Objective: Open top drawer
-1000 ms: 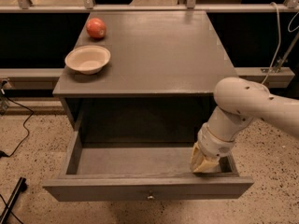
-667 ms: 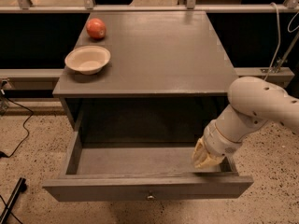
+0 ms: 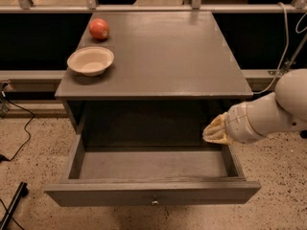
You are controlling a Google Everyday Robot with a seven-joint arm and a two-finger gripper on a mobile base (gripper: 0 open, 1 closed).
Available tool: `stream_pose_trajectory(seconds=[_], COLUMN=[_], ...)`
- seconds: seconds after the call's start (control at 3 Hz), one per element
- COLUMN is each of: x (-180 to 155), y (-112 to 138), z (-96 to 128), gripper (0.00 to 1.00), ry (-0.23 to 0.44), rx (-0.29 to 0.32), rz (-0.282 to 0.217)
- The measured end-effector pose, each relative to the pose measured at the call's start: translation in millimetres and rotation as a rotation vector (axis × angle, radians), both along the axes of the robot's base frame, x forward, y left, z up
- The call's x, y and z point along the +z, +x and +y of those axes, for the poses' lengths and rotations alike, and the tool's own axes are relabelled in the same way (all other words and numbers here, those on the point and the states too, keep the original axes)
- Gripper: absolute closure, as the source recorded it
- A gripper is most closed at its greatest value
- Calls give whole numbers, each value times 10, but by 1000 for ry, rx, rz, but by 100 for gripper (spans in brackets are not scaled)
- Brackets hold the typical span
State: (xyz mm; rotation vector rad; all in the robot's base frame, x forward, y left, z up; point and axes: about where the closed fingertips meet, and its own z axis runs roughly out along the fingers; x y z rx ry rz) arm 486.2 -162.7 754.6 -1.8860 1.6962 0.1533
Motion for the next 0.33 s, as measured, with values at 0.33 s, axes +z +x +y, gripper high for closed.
stream_pose_trajectory(seconds=[0.33], x=[-2], y=[-12], z=[6], gripper=[54], ry=[-1], rx=[3], rz=[1])
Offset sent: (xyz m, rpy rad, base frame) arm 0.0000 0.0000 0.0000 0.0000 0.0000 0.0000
